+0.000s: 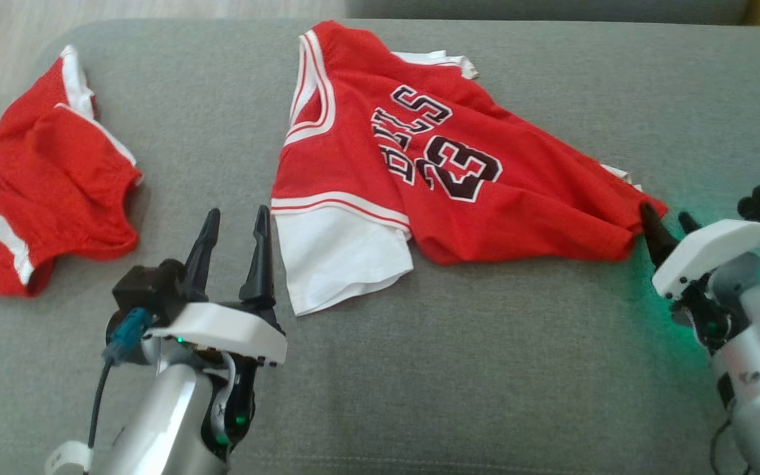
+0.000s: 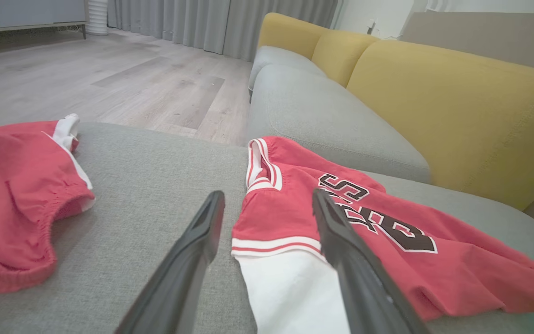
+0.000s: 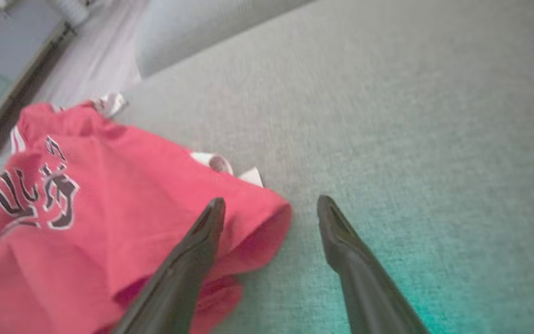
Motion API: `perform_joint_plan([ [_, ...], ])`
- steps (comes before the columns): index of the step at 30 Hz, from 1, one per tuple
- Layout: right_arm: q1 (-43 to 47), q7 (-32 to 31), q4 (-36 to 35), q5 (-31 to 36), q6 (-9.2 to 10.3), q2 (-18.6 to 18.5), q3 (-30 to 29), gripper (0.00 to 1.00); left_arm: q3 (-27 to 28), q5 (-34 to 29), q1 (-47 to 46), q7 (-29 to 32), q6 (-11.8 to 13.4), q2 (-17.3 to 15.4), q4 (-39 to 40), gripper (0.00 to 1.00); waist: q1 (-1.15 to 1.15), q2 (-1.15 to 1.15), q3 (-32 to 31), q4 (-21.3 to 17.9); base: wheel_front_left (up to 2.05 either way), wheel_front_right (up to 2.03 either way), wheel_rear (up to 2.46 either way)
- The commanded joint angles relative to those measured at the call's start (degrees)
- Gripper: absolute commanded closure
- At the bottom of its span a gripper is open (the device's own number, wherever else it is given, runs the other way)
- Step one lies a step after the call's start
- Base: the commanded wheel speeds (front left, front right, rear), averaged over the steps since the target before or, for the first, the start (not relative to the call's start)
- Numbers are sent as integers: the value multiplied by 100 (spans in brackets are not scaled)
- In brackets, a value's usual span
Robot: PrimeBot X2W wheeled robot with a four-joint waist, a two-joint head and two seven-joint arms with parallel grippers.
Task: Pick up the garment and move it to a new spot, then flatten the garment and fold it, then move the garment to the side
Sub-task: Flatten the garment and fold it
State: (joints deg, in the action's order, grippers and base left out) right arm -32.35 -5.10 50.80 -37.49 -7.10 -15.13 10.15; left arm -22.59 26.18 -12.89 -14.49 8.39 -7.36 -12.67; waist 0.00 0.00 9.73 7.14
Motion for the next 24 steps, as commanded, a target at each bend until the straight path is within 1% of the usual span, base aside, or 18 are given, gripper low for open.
perform_joint_plan([
  [1, -203, -197, 40, 6, -39, -100, 89, 0, 294, -62, -140, -50, -34, -13, 223, 0, 0, 0, 35, 77, 0, 0, 0],
  [3, -318, -543, 319, -42, -39, -63, 93, 0, 346, -107, -75, -51, -93, 57, 214, 0, 0, 0, 38, 140, 0, 0, 0],
  [5, -365, -881, 439, -128, -39, -14, 180, 0, 404, -156, -33, -51, -136, 116, 212, 0, 0, 0, 42, 194, 0, 0, 0],
  [6, -366, -1017, 463, -181, -39, -1, 227, 7, 433, -183, -16, -51, -155, 140, 210, 0, 0, 0, 42, 216, 0, 0, 0],
  [7, -340, -1178, 442, -267, -39, -7, 336, 100, 485, -231, 16, -51, -196, 183, 202, 0, 0, 0, 39, 252, 0, 0, 0],
  [9, -308, -1168, 360, -328, -39, -60, 411, 100, 526, -276, 49, -51, -235, 221, 195, 0, 0, 0, 34, 281, 0, 0, 0],
  [13, -462, -657, 145, -263, -39, -282, 378, 100, 556, -357, 118, -51, -298, 292, 195, 0, 0, 0, 80, 342, 0, 0, 0],
  [17, -972, -275, -84, -41, -39, -695, 312, 100, 509, -405, 72, -51, -357, 371, 279, 0, 0, 0, 307, 503, 0, 0, 0],
  [19, -1327, -242, -188, 108, -39, -922, 333, 100, 466, -414, 31, -51, -370, 402, 337, 0, 0, 0, 478, 627, 0, 0, 0],
  [24, -2110, -406, -201, 465, -39, -1482, 486, 100, 326, -374, -53, -51, -357, 441, 409, 0, 0, 0, 876, 998, 0, 0, 0],
])
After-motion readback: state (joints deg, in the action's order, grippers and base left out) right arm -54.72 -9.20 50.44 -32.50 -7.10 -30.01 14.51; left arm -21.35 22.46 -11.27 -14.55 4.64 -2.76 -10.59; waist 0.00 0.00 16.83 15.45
